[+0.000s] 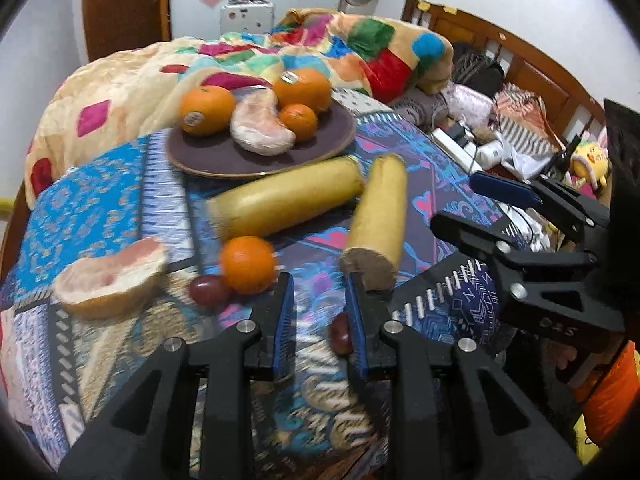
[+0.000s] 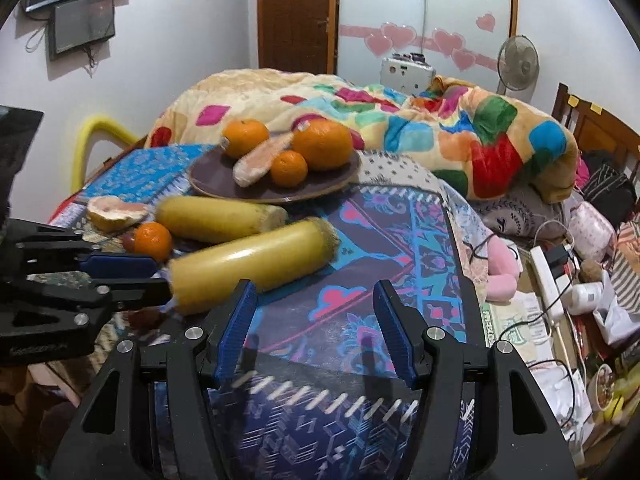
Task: Organize fruits
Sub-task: 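Move the right tool to the yellow gourd while the left tool approaches the pomelo half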
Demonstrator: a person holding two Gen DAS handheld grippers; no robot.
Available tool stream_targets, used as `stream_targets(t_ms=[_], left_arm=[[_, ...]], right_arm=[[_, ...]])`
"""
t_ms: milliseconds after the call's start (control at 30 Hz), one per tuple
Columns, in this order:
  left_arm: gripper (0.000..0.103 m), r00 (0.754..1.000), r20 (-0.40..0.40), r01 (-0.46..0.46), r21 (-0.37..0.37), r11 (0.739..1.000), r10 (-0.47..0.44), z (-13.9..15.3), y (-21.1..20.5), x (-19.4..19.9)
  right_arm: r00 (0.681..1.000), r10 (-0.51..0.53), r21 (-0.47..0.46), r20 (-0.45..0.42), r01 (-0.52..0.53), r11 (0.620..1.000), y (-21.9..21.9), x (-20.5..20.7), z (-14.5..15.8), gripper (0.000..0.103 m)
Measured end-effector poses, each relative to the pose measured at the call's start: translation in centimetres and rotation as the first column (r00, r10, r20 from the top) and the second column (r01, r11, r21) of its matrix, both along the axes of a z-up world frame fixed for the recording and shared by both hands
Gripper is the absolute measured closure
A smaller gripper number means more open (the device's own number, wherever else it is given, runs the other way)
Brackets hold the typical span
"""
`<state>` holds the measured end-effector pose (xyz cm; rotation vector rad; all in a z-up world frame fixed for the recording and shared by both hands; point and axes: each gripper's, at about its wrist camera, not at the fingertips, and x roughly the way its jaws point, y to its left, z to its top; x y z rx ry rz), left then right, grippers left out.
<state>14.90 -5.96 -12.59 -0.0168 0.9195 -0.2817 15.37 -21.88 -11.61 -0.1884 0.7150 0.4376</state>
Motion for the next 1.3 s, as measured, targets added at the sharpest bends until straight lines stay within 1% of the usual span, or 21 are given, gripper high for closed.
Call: stream_targets(t_ms=[33,67,100,167,233,333,367,433,500,533,567,700,767,833,900,967,1000,1067,1200,1233,1300], left_arm=[[0.07,1.0,0.014,-0.018,-0.005,1.0,0.018,0.4,1.0,-0.6],[0.064,0.999,0.024,-0.032,-0.005,0.999,0.032,0.7,1.8,-1.0],[0.058,0.998,0.039,-0.056,-0.001,0.998,0.056,1.0,2.8,-1.5],[0.055,0.994,0.057,-0.099,0.013,0.995,0.098,1.4,4.8,-2.3],[0.053,0.988,0.059,-0.145,0.023,0.989,0.143,1.5,6.7,-2.8],[0.044,0.976,0.049,-0.216,0.032,0.976,0.214,1.3,9.7,-3.2],[0.039,0.97,0.049,-0.241,0.035,0.97,0.239,1.2,10.6,-3.2],[0.034,0.96,0.048,-0.277,0.038,0.96,0.275,0.8,11.7,-3.0],[0.022,0.952,0.036,-0.305,0.041,0.952,0.303,0.3,12.4,-2.5],[0.02,0.949,0.031,-0.315,0.04,0.948,0.314,0.1,12.5,-2.2],[0.018,0.946,0.026,-0.323,0.035,0.946,0.322,-0.2,12.5,-1.8],[0.014,0.938,0.007,-0.347,0.023,0.938,0.347,-0.8,11.9,0.2],[0.014,0.931,0.011,-0.365,0.031,0.931,0.365,-0.8,11.5,1.2],[0.013,0.923,0.022,-0.386,0.045,0.922,0.385,-0.8,11.0,2.1],[0.012,0.913,0.033,-0.408,0.089,0.909,0.407,-1.2,10.6,2.9],[0.012,0.907,0.045,-0.421,0.154,0.894,0.42,-1.8,10.4,3.4],[0.011,0.91,0.054,-0.415,0.174,0.893,0.412,-2.0,10.4,3.3],[0.011,0.917,0.055,-0.398,0.17,0.902,0.394,-2.0,10.7,2.8],[0.011,0.928,0.01,-0.37,0.123,0.921,0.371,-2.3,12.1,1.1],[0.011,0.93,-0.003,-0.364,0.111,0.925,0.367,-2.3,12.5,0.6],[0.011,0.931,-0.022,-0.361,0.1,0.927,0.365,-2.3,13.4,-0.4]], right_arm=[[1.0,0.009,0.006,0.009,-0.009,1.0,0.3,-0.4,0.4,0.037],[1.0,0.014,0.012,0.017,-0.015,1.0,0.6,-0.6,0.6,0.032],[0.999,0.024,0.018,0.03,-0.024,1.0,1.1,-1.1,0.9,0.031],[0.998,0.036,0.02,0.042,-0.037,0.999,2.1,-1.4,1.0,0.031],[0.998,0.045,0.015,0.049,-0.046,0.999,3.1,-1.5,0.9,0.031],[0.998,0.049,0.015,0.038,-0.05,0.999,4.6,-1.0,0.3,0.029],[0.998,0.051,0.018,0.03,-0.051,0.999,5.0,-0.8,0.0,0.028],[0.999,0.042,0.009,0.023,-0.042,0.999,6.0,-0.4,-0.6,0.028],[0.999,0.033,0.0,0.016,-0.033,0.999,6.4,0.0,-1.1,0.028],[1.0,0.028,-0.003,0.014,-0.028,1.0,6.5,0.1,-1.3,0.024],[1.0,0.018,-0.011,0.022,-0.018,1.0,6.5,0.2,-1.5,0.023],[1.0,0.006,-0.025,0.021,-0.005,1.0,6.1,0.5,-1.8,0.023],[1.0,-0.001,-0.031,0.011,0.001,1.0,5.6,0.7,-2.1,0.025],[1.0,0.007,-0.011,-0.014,-0.007,1.0,4.8,0.7,-2.3,0.025],[1.0,0.003,-0.012,-0.017,-0.004,1.0,4.2,0.6,-2.4,0.025],[1.0,-0.005,-0.021,-0.012,0.005,1.0,3.9,0.6,-2.5,0.025],[1.0,-0.009,-0.023,-0.013,0.009,1.0,3.5,0.5,-2.6,0.025],[1.0,-0.012,-0.019,-0.018,0.012,1.0,2.9,0.4,-2.6,0.025],[1.0,-0.017,-0.024,-0.004,0.016,1.0,1.9,-0.1,-2.5,0.025],[1.0,-0.016,-0.023,-0.003,0.016,1.0,1.6,-0.2,-2.4,0.026],[1.0,-0.015,-0.021,0.003,0.015,1.0,1.1,-0.5,-2.2,0.031]])
